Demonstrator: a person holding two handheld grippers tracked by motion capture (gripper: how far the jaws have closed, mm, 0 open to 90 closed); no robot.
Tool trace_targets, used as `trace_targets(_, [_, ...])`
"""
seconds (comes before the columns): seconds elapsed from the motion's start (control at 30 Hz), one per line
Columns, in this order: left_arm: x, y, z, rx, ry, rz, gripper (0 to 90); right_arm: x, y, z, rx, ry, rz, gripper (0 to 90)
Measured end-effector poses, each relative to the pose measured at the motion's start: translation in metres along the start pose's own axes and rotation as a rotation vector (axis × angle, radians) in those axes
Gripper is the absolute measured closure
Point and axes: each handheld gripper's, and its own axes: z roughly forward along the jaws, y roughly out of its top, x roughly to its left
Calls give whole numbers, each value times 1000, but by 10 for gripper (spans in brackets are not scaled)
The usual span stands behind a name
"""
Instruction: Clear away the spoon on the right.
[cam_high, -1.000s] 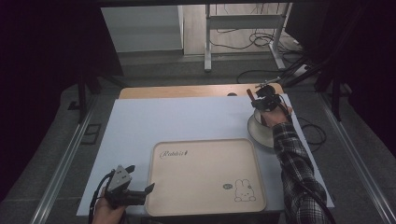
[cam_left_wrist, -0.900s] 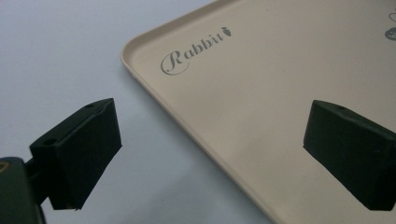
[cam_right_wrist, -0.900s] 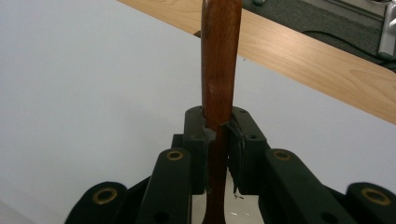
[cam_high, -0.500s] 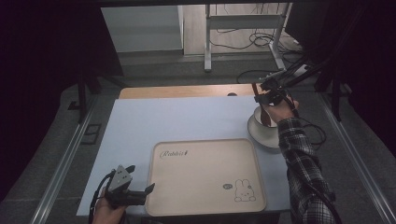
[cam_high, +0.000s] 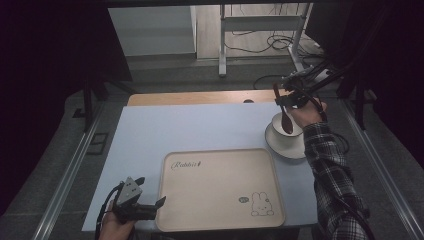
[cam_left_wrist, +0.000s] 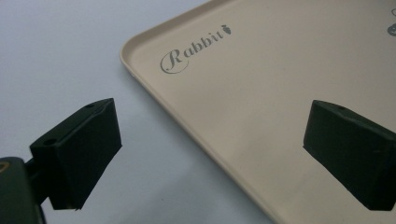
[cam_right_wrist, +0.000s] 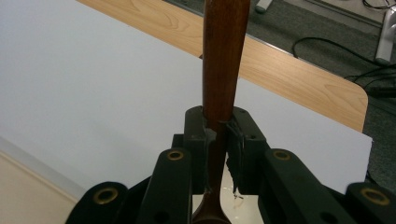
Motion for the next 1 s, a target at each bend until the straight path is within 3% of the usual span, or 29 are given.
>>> trace_targets(0.4, [0,0,0,2,1,1,39,5,7,-29,28,44,0,790])
trace_targets(0.67, [-1,0,1,4,3,4,39,13,3,-34,78,77,-2,790])
trace_targets(1.0, [-1,0,1,8,5,7,40,32,-8,-38,146,132,-18,790])
